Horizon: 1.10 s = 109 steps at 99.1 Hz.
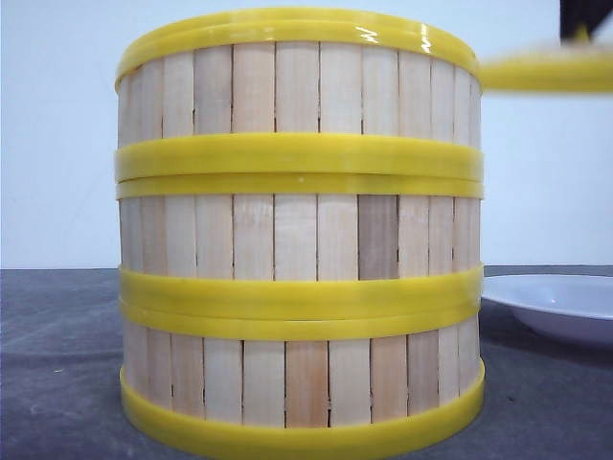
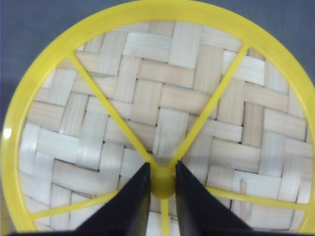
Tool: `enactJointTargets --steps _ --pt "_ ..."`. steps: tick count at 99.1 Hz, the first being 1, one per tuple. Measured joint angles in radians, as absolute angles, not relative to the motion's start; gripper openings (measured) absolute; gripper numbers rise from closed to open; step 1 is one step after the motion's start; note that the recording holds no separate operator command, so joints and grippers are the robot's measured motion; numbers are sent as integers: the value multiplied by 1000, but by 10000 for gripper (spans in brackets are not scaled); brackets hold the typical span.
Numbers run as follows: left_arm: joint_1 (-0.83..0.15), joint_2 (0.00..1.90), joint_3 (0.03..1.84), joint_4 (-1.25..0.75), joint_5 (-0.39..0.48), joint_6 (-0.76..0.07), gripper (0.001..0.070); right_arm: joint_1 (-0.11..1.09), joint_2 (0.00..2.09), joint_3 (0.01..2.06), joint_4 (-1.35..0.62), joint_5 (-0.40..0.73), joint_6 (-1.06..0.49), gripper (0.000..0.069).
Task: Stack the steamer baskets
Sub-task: 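Lift the woven lid off the white plate with the right gripper, then lower the woven lid onto the top basket of the stack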
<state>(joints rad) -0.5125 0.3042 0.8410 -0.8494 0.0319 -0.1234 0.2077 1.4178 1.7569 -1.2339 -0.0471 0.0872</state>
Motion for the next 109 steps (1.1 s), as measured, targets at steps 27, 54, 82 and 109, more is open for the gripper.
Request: enactJointTargets --steps 27,54,82,109 --pt "-513 304 841 -849 32 -123 201 379 1387 1925 -1309 -128 78 57" --pt "-513 304 841 -850 32 -123 201 627 1402 1925 -1299 -110 78 57" --pt "-513 304 841 -851 32 -123 201 785 1473 1925 -1291 -55 78 57" --pt "-513 304 841 -855 32 -123 201 832 1550 1925 -1295 -52 78 56"
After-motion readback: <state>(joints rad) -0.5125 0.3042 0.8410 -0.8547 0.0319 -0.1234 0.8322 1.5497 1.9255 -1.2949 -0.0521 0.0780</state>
